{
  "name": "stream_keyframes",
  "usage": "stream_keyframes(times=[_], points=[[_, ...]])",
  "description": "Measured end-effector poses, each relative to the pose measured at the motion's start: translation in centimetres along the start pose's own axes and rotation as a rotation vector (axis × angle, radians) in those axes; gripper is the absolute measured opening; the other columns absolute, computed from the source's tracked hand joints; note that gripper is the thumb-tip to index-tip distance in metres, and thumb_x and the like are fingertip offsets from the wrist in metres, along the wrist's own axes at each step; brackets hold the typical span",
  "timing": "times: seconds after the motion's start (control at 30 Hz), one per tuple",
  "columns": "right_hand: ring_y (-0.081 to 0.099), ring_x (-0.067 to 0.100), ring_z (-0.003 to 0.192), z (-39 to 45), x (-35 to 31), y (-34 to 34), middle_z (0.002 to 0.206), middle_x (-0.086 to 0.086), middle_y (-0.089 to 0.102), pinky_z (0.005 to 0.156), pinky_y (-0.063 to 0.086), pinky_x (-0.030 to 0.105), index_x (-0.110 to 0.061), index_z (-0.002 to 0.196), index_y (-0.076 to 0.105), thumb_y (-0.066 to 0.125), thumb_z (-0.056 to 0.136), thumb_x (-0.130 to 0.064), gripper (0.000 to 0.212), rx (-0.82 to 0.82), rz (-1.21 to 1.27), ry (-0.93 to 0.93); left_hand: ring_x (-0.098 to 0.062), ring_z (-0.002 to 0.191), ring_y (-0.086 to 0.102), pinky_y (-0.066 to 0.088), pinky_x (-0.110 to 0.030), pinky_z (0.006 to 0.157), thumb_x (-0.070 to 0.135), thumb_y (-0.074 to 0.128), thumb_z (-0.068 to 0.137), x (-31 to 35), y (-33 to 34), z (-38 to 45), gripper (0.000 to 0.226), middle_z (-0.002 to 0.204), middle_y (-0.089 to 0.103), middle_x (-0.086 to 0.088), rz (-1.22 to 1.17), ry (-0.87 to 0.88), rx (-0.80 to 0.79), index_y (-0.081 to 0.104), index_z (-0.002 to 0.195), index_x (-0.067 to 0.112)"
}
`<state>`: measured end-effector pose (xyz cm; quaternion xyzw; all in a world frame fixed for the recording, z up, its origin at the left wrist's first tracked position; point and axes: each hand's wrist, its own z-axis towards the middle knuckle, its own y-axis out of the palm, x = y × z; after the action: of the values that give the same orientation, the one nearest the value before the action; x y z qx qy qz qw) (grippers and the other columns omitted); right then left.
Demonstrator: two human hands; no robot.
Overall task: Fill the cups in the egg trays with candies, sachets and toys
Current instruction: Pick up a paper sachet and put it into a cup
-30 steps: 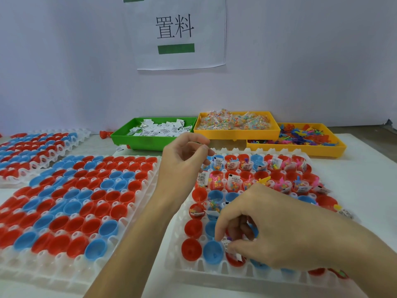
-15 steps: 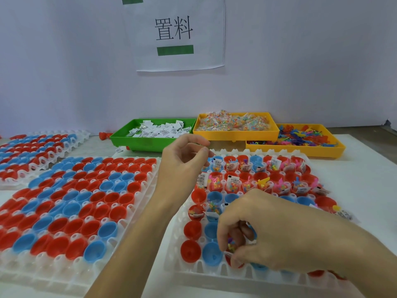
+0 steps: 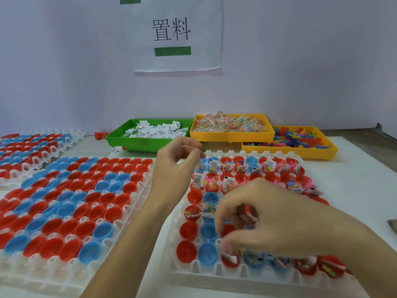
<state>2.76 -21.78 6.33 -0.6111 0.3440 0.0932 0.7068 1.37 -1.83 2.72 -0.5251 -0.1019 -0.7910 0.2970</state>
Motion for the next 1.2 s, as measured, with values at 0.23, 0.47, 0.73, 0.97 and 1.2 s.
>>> stream_keyframes(times=[0.23, 0.47, 0.73, 0.97, 1.2], points=[[0.066, 0.002, 0.083, 0.5, 6.7, -6.8, 0.09, -0.016, 0.072, 0.071, 0.052, 0.02, -0.033, 0.097, 0.074, 0.065, 0.093, -0.031, 0.01, 0.72, -0.042, 0.315, 0.005, 0.09, 0.056, 0.038, -0.013, 0.067, 0.025, 0.055, 0.097, -2.7, -0.5, 1.0, 0.013, 0.09, 0.063, 0.02, 0.218, -0.174, 0.135, 0.068, 0.096, 0.023], [0.059, 0.033, 0.114, 1.4, 18.5, -13.0, 0.124, 0.018, 0.066, 0.093, 0.049, 0.038, -0.003, 0.116, 0.07, 0.056, 0.091, -0.001, 0.029, 0.745, -0.176, 0.878, -0.005, 0.095, 0.057, 0.045, -0.03, 0.079, 0.035, 0.043, 0.1, -4.5, -0.4, 1.1, 0.019, 0.093, 0.054, 0.022, 0.224, -0.355, 0.068, 0.06, 0.103, 0.025], [0.064, 0.03, 0.097, 2.0, 24.1, -13.8, 0.107, 0.017, 0.072, 0.078, 0.052, 0.034, -0.002, 0.102, 0.076, 0.076, 0.087, -0.026, 0.028, 0.482, -0.48, 0.981, -0.024, 0.103, 0.059, 0.048, -0.049, 0.096, 0.036, 0.041, 0.101, -4.0, -0.2, 0.9, 0.02, 0.096, 0.058, 0.004, 0.153, -0.415, 0.003, 0.056, 0.092, 0.025], [0.061, 0.026, 0.097, 3.6, 25.3, -14.1, 0.107, 0.011, 0.072, 0.081, 0.053, 0.034, -0.005, 0.095, 0.079, 0.076, 0.085, -0.011, 0.012, 0.459, -0.422, 0.945, -0.013, 0.097, 0.058, 0.048, -0.039, 0.089, 0.035, 0.043, 0.101, -4.0, -0.1, 0.8, 0.016, 0.096, 0.057, 0.011, 0.142, -0.414, -0.004, 0.053, 0.089, 0.033], [0.054, 0.021, 0.095, 2.9, 25.7, -13.5, 0.098, 0.01, 0.065, 0.078, 0.042, 0.031, -0.004, 0.091, 0.076, 0.081, 0.081, -0.005, 0.011, 0.61, -0.193, 0.883, -0.021, 0.1, 0.062, 0.047, -0.035, 0.077, 0.031, 0.046, 0.099, -4.1, 0.0, 0.9, 0.014, 0.092, 0.059, 0.011, 0.127, -0.417, 0.021, 0.057, 0.093, 0.027]])
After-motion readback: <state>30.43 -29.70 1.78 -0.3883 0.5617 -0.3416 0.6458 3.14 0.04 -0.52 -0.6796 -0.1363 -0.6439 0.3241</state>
